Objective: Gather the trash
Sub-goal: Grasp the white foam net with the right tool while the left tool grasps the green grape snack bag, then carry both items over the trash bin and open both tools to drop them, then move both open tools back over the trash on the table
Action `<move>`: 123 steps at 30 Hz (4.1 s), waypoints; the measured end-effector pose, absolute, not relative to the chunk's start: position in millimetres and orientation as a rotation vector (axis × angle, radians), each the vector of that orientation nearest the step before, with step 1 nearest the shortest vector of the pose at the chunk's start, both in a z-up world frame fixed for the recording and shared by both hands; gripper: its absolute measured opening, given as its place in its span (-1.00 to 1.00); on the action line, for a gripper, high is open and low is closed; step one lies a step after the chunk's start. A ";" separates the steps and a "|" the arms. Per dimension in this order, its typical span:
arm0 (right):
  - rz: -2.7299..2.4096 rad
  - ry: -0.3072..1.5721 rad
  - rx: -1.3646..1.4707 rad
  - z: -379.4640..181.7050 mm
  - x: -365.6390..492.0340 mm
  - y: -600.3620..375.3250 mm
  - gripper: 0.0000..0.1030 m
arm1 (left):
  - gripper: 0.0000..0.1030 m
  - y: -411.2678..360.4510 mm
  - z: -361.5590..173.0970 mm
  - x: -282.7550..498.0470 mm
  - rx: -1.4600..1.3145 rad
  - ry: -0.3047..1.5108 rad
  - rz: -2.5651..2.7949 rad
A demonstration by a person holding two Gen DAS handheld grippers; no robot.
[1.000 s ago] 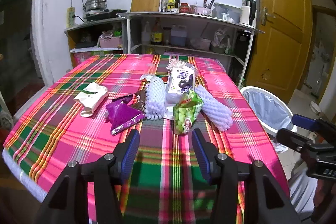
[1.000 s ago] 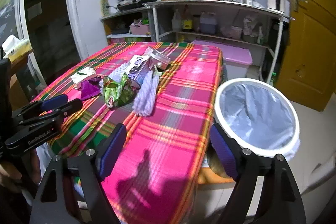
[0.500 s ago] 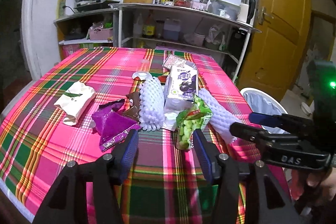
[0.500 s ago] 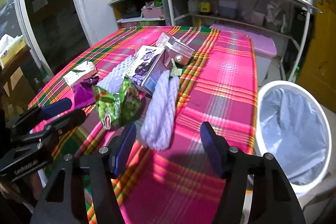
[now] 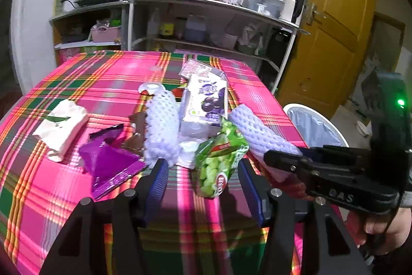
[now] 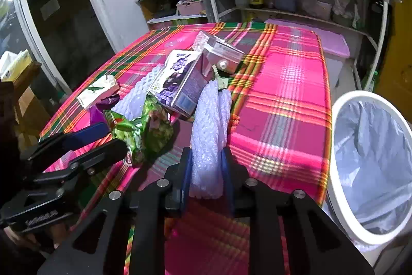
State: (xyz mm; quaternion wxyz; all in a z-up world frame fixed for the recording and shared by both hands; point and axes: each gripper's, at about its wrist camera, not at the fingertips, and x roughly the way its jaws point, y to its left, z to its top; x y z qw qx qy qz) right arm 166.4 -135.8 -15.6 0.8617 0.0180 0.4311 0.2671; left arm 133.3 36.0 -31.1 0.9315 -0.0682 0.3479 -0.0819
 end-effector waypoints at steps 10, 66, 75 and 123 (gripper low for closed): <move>0.549 0.885 0.097 -6.5 141.0 -166.7 -0.55 | -0.27 11.3 -43.6 153.4 -0.049 0.783 -0.143; 0.165 0.861 0.254 -33.8 176.1 -361.8 -0.04 | 0.09 -188.7 -33.5 234.0 -0.028 0.811 -0.516; 0.166 0.799 0.245 -13.8 156.0 -356.9 -0.04 | 0.10 -170.2 -20.3 221.9 -0.082 0.769 -0.497; 0.515 0.693 0.023 44.7 81.8 -188.8 -0.04 | 0.10 31.3 14.6 60.2 -0.127 0.590 -0.089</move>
